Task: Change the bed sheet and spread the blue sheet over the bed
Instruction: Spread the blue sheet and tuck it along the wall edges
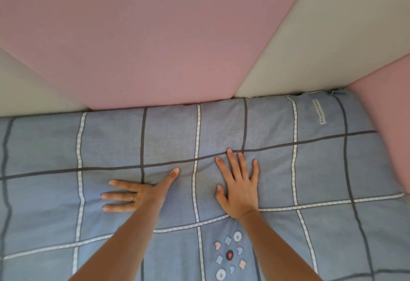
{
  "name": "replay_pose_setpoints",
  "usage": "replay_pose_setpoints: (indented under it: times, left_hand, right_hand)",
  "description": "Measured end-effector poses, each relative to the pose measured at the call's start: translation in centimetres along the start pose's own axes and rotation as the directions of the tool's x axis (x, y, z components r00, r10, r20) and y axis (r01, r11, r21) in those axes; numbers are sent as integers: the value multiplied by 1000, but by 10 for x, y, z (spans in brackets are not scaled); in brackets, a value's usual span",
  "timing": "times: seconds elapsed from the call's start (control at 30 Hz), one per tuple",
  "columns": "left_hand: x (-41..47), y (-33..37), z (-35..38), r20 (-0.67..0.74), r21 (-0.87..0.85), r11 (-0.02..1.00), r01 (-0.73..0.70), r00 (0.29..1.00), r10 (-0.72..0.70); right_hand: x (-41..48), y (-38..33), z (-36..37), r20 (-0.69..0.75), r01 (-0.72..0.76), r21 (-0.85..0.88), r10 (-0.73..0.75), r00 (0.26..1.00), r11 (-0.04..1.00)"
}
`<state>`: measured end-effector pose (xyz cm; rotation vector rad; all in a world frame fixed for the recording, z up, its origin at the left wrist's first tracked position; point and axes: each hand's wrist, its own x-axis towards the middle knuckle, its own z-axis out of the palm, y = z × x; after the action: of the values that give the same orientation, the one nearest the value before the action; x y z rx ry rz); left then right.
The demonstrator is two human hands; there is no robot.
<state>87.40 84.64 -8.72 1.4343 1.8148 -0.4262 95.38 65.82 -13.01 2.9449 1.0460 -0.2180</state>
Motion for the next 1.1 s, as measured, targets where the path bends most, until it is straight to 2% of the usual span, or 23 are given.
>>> replay_pose_setpoints:
  times: [0.17, 0.33, 0.37, 0.4, 0.43, 0.47, 0.5, 0.53, 0.63, 0.67, 0.7, 0.83, 0.87, 0.9, 0.93, 0.97, 1.0, 1.03, 1.07, 1.1]
  left_hand:
    - [3, -4, -4, 10, 24, 999, -21, 1000, 21]
    - [3, -14, -20, 153, 74, 991, -112, 983, 99]
    - [0, -27, -20, 114, 92, 985, -147, 984, 137]
    - [-4, -37, -15, 56, 137, 960, -246, 969, 241]
    - [-14, -60, -8, -19, 193, 902, -386, 918, 397]
    - [-29, -93, 2, -110, 235, 827, -510, 832, 544]
    - [-42, -119, 13, -149, 264, 753, -603, 746, 649]
    - [-58, -152, 26, -152, 304, 704, -642, 697, 701]
    - [-67, -216, 69, -135, 478, 596, -645, 616, 776]
    - [-63, -226, 74, -156, 503, 577, -643, 589, 793]
    - [-54, -221, 79, -204, 498, 562, -660, 541, 816]
    - [-53, -219, 77, -214, 529, 537, -657, 510, 833]
    - [-51, -221, 78, -236, 541, 531, -652, 489, 840]
    - [-50, -219, 80, -232, 528, 539, -656, 500, 835]
    - [-48, -221, 81, -239, 535, 534, -655, 489, 839]
    - [-46, -219, 79, -261, 540, 533, -652, 472, 842]
    - [-48, -223, 80, -264, 540, 524, -658, 459, 848]
    - [-45, -221, 79, -263, 545, 517, -660, 451, 853]
    - [-47, -225, 81, -252, 542, 511, -668, 451, 856]
    - [-45, -224, 80, -267, 540, 514, -667, 443, 856]
  right_hand:
    - [0, 1, -2, 4, 3, 22, -3, 1000, 1000]
    - [-1, 0, -4, 14, -5, 29, 4, 1000, 1000]
    - [-4, 0, -5, 19, 3, 43, -4, 1000, 999]
    - [-2, 2, -5, 10, 2, 41, -2, 1000, 999]
    - [-2, 1, -6, 9, 10, 40, -10, 1000, 999]
    - [-6, 0, -4, -2, 25, 37, -24, 1000, 999]
    - [-2, 1, -6, -2, 16, 33, -16, 1000, 999]
    - [-6, 2, -6, -13, 26, 35, -26, 1000, 999]
    - [-11, 3, 3, -63, 60, 51, -56, 996, 997]
    - [-13, 3, 6, -72, 68, 38, -65, 995, 997]
    - [-8, 5, 9, -140, 63, 38, -57, 988, 997]
    - [-17, -27, -2, -127, -107, 246, 142, 982, 963]
    - [-25, -53, -6, -157, -16, 290, 64, 985, 957]
    - [-31, -76, -11, -207, 215, 288, -158, 966, 933]
    - [-43, -97, -9, -229, 491, 187, -449, 864, 851]
    - [-50, -106, -5, -182, 680, 61, -661, 728, 731]
    - [-60, -94, 1, -136, 717, 13, -709, 692, 697]
    - [-61, -71, 3, -101, 659, -5, -656, 748, 752]
    - [-74, -29, 11, -123, 482, 23, -476, 871, 876]
    - [-84, 12, 13, -93, 270, 50, -265, 960, 962]
